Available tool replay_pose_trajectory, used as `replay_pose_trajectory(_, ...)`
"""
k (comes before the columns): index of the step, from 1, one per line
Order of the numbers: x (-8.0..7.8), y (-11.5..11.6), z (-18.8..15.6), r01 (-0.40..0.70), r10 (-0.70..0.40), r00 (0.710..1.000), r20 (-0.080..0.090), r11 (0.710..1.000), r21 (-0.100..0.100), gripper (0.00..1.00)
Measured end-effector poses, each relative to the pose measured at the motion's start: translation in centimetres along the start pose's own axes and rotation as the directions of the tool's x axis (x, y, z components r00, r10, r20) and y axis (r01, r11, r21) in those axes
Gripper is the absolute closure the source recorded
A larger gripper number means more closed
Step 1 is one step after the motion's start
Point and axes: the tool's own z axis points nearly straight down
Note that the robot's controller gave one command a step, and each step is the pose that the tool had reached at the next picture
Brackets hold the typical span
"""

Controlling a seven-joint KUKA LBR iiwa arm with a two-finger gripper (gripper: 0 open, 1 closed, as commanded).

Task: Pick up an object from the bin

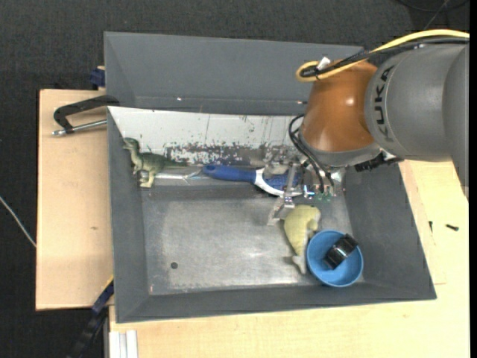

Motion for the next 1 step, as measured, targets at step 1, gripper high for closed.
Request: replay_pose_trajectory(1,-0.87,-0.29,0.12,-0.042,0.042,0.999,-0.014,0.999,-0.002,0.00)
